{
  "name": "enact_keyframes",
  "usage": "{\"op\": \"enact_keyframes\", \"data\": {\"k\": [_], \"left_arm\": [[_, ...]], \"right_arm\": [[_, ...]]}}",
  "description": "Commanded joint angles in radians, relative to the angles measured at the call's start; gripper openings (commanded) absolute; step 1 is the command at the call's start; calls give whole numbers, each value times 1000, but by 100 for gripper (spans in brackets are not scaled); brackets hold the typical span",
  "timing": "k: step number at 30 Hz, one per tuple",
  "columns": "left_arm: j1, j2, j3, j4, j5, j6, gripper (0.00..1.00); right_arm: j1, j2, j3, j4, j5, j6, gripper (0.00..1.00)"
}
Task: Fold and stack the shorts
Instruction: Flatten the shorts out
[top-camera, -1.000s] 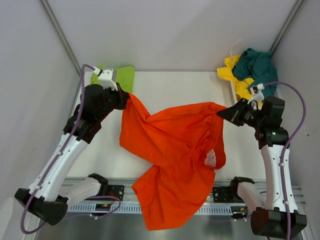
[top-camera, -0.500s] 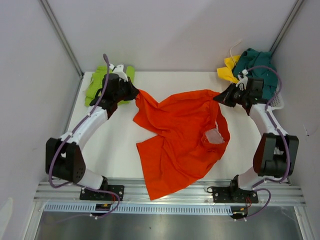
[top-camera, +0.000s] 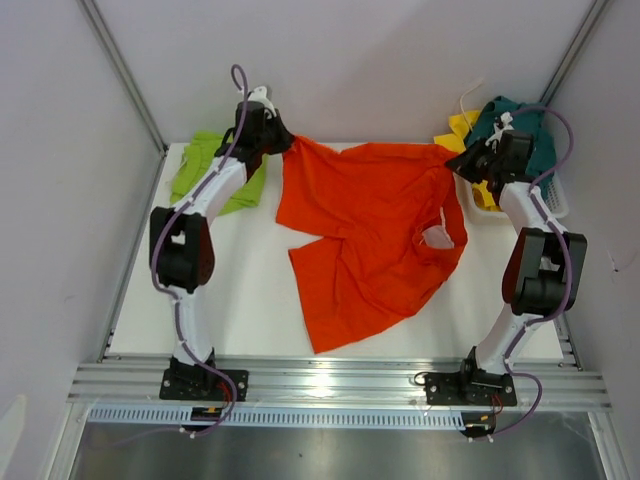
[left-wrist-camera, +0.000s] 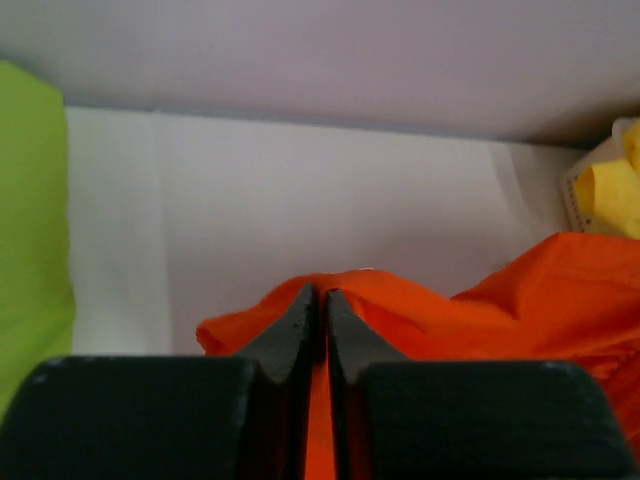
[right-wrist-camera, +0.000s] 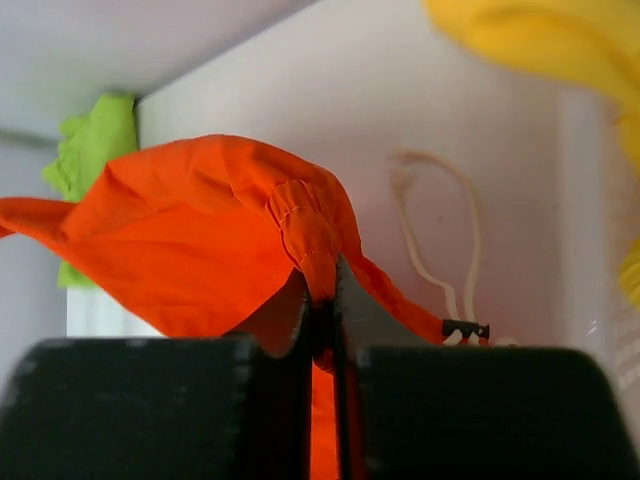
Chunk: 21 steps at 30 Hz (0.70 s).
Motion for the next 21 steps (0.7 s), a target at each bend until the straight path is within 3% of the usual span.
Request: {"op": "enact_keyframes", "data": {"k": [1, 2, 3, 4, 5, 7, 10, 16, 19, 21], "left_arm": [[20, 176, 301, -119, -24, -35, 12], [21, 217, 357, -203, -29, -36, 34], [23, 253, 414, -246, -35, -33, 72], [25, 276, 496, -308, -45, -30, 89], [25, 276, 523, -313, -65, -22, 98], [25, 223, 454, -285, -69, -19, 99], [22, 57, 260, -216, -58, -15, 99], [-46, -253, -112, -200, -53, 19, 99], [-98, -386, -367, -154, -47, 2, 99], [-129, -441, -446, -132, -52, -13, 99]], "right_arm": [[-11, 42, 64, 114, 123, 36, 18], [-11, 51, 73, 110, 149, 39, 38], [-9, 65, 85, 82, 165, 41, 54], [-8, 68, 111, 49, 176, 39, 69], [-8, 64, 118, 39, 189, 24, 74], [-2, 24, 121, 1, 215, 3, 84], [1, -59, 112, -71, 202, -51, 85], [75, -214, 40, -304, 136, -255, 78], [113, -259, -55, -363, 110, -331, 72], [136, -300, -130, -372, 114, -344, 71]]}}
